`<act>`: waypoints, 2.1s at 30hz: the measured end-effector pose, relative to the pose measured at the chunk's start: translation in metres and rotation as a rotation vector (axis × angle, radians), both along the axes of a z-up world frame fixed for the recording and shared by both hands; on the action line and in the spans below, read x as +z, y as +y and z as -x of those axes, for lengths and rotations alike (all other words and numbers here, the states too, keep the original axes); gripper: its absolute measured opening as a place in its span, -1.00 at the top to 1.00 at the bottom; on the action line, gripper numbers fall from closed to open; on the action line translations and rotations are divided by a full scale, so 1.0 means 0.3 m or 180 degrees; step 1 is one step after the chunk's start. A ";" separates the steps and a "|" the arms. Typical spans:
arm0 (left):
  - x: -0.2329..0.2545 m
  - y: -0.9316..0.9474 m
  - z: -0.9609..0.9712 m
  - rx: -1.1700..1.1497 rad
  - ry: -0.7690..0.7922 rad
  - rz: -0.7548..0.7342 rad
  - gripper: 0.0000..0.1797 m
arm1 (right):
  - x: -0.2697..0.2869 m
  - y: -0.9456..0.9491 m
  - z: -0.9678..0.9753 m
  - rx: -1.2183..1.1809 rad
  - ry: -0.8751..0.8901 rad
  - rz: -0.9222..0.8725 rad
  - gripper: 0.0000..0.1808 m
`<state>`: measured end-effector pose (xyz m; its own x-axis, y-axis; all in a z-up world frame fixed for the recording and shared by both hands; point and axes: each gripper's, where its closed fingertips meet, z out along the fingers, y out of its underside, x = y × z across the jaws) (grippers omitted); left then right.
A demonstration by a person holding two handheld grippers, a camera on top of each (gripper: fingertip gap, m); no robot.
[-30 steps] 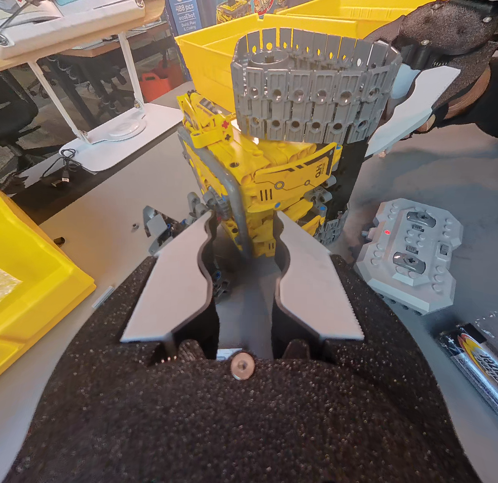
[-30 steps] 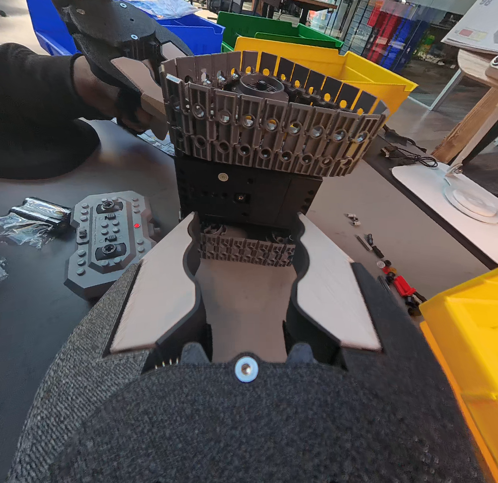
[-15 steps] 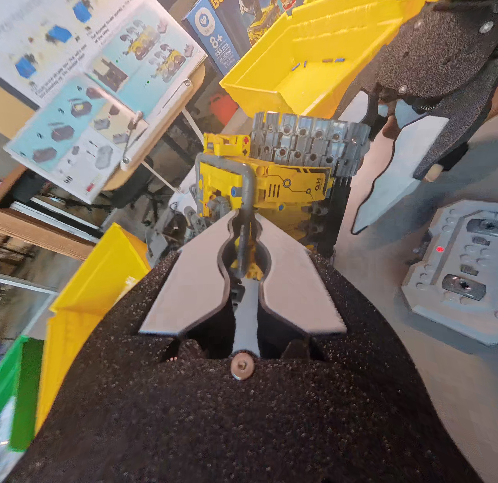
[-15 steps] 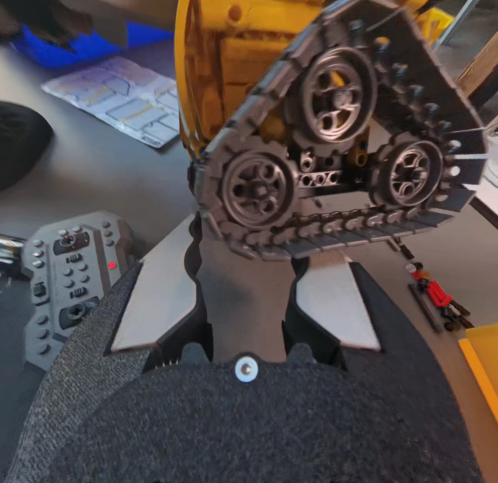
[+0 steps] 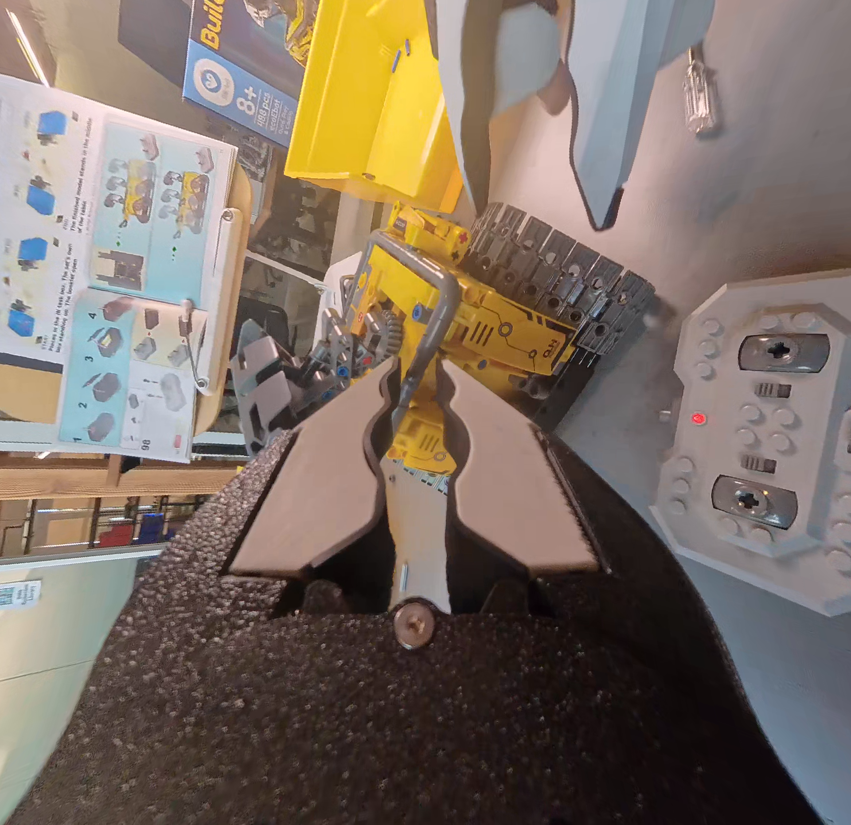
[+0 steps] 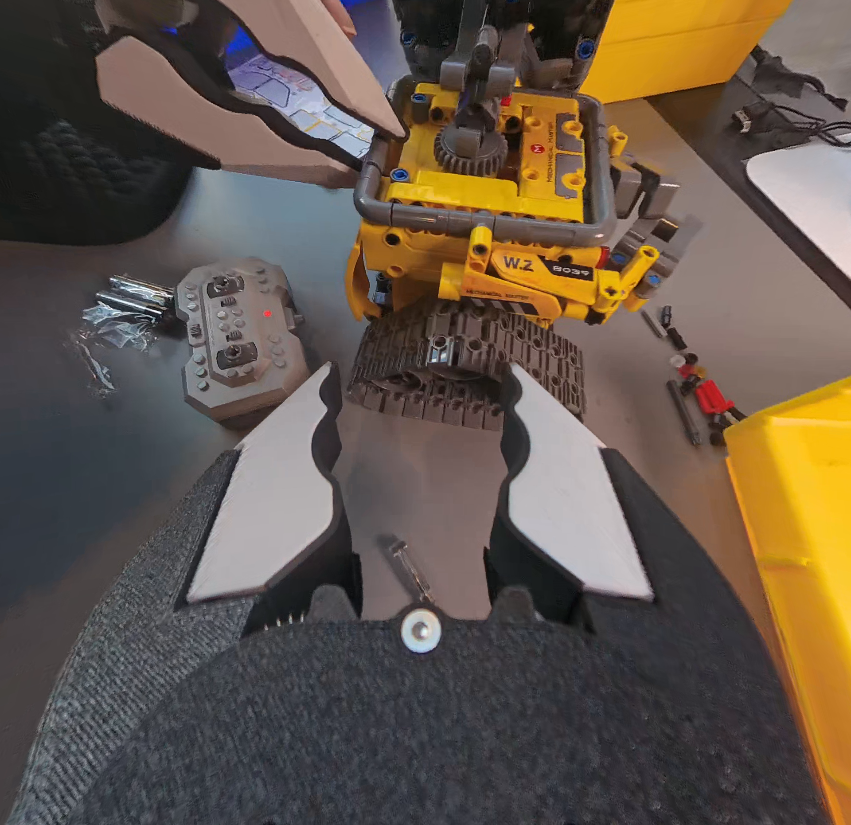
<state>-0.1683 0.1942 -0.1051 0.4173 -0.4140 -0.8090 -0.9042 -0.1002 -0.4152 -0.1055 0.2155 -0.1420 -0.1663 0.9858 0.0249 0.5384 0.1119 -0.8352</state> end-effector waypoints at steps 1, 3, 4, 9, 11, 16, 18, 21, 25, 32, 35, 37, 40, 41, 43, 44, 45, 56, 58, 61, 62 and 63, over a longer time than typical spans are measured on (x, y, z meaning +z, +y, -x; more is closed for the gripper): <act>0.008 -0.008 0.003 0.0003 -0.0116 -0.0001 0.81 | -0.001 0.002 0.014 -0.0045 0.0063 -0.0047 0.23; 0.021 -0.040 0.011 -0.0013 -0.0394 0.0007 0.76 | 0.005 0.013 0.032 -0.0161 0.0136 0.0039 0.27; 0.030 -0.062 0.019 -0.0020 -0.0602 -0.0008 0.75 | 0.008 0.014 0.035 -0.0205 0.0139 0.0145 0.27; 0.063 -0.149 0.154 0.0215 -0.2167 -0.0034 0.66 | 0.014 0.005 0.013 -0.0236 -0.0026 0.0349 0.25; 0.026 -0.140 0.237 0.0459 -0.2818 0.0149 0.45 | 0.013 0.005 0.018 -0.0306 -0.0074 0.0397 0.25; -0.058 -0.090 0.246 0.0439 -0.3547 0.0740 0.28 | 0.002 0.024 0.000 -0.0531 -0.0271 0.0378 0.34; -0.087 -0.070 0.216 0.0366 -0.3381 0.0860 0.27 | -0.024 0.015 -0.007 -0.0532 -0.0383 0.0422 0.34; -0.121 -0.044 0.175 0.0259 -0.3159 0.0889 0.41 | -0.056 -0.022 0.024 -0.0448 -0.0355 0.0603 0.40; -0.155 -0.056 0.112 0.0103 -0.2955 0.0970 0.61 | -0.073 -0.018 0.064 -0.0408 -0.0268 0.0496 0.57; -0.155 -0.075 0.163 0.0303 -0.2824 0.0835 0.76 | -0.055 -0.026 0.115 -0.0179 -0.0084 0.0390 0.78; -0.155 -0.090 0.197 0.0398 -0.2833 0.0799 0.76 | -0.055 -0.041 0.149 -0.0087 -0.0060 0.0375 0.79; -0.154 -0.099 0.216 0.0453 -0.2835 0.0785 0.77 | -0.055 -0.044 0.172 -0.0064 -0.0029 0.0346 0.79; -0.154 -0.105 0.236 0.0515 -0.2845 0.0760 0.77 | -0.056 -0.046 0.195 -0.0101 0.0023 0.0468 0.78; -0.154 -0.105 0.239 0.0527 -0.2844 0.0749 0.76 | -0.057 -0.047 0.198 -0.0115 0.0035 0.0478 0.78; -0.154 -0.104 0.239 0.0531 -0.2819 0.0725 0.76 | -0.055 -0.045 0.198 -0.0142 0.0050 0.0424 0.77; -0.154 -0.103 0.238 0.0531 -0.2803 0.0713 0.76 | -0.053 -0.044 0.195 -0.0157 0.0054 0.0388 0.77; -0.154 -0.102 0.237 0.0532 -0.2785 0.0700 0.76 | -0.051 -0.043 0.189 -0.0169 0.0052 0.0360 0.76; -0.083 -0.118 0.258 0.0402 -0.2834 0.0469 0.66 | 0.052 -0.017 -0.001 -0.0474 0.0392 0.0174 0.67; -0.056 -0.126 0.272 0.0393 -0.2930 0.0395 0.57 | 0.076 0.005 -0.059 -0.0617 0.0514 0.0133 0.64; -0.006 -0.142 0.285 0.0371 -0.3117 0.0236 0.41 | 0.108 0.035 -0.151 -0.0855 0.0713 0.0239 0.57; 0.011 -0.148 0.284 0.0349 -0.3168 0.0190 0.38 | 0.119 0.046 -0.180 -0.0935 0.0792 0.0277 0.54; 0.024 -0.154 0.284 0.0337 -0.3196 0.0152 0.35 | 0.127 0.059 -0.208 -0.1016 0.0863 0.0306 0.52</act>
